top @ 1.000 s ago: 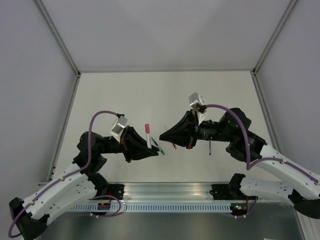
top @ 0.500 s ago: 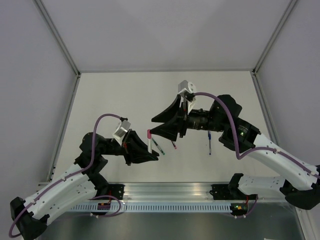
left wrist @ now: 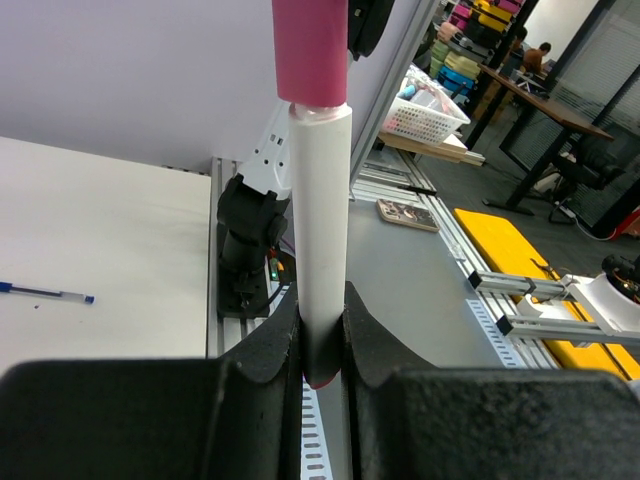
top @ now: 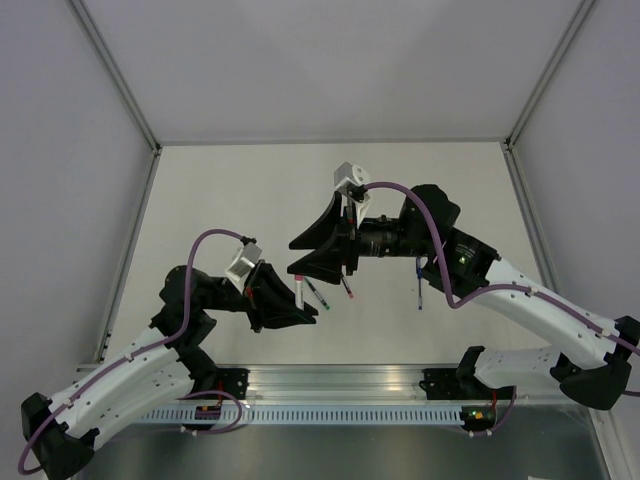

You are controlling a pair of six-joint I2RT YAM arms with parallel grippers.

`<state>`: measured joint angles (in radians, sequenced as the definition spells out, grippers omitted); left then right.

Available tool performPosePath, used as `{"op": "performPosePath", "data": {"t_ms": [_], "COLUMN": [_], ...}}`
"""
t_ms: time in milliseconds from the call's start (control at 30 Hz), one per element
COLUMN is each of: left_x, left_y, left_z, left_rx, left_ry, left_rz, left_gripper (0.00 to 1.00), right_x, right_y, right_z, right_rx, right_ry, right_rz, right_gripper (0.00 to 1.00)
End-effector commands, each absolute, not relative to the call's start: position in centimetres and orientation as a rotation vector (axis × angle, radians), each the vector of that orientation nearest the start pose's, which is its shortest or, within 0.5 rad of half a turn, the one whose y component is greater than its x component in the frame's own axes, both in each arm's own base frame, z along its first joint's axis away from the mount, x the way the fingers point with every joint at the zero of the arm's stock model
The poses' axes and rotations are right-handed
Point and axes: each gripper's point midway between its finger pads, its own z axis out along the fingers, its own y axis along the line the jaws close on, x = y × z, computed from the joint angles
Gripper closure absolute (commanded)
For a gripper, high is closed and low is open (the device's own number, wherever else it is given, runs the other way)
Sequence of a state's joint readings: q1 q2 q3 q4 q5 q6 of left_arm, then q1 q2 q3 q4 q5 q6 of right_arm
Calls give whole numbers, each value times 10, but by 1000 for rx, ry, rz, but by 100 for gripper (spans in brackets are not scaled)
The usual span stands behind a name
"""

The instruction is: Insert the pens into the pen caps

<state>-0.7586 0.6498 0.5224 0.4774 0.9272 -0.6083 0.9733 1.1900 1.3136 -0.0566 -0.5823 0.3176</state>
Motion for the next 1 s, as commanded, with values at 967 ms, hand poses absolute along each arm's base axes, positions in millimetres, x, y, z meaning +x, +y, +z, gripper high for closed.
{"op": "performPosePath", "data": {"t_ms": [967], "left_x": [49], "left_y": [-261], "left_z": [335], "left_rx": [1046], "left_ry": [1147], "left_rz": [-1652], "left_gripper": [98], "right_x": [104], "right_y": [354], "right_z": [424], "right_rx": [-1069], "right_ry": [1290], "right_rz": [1440], "right_gripper": [46]}}
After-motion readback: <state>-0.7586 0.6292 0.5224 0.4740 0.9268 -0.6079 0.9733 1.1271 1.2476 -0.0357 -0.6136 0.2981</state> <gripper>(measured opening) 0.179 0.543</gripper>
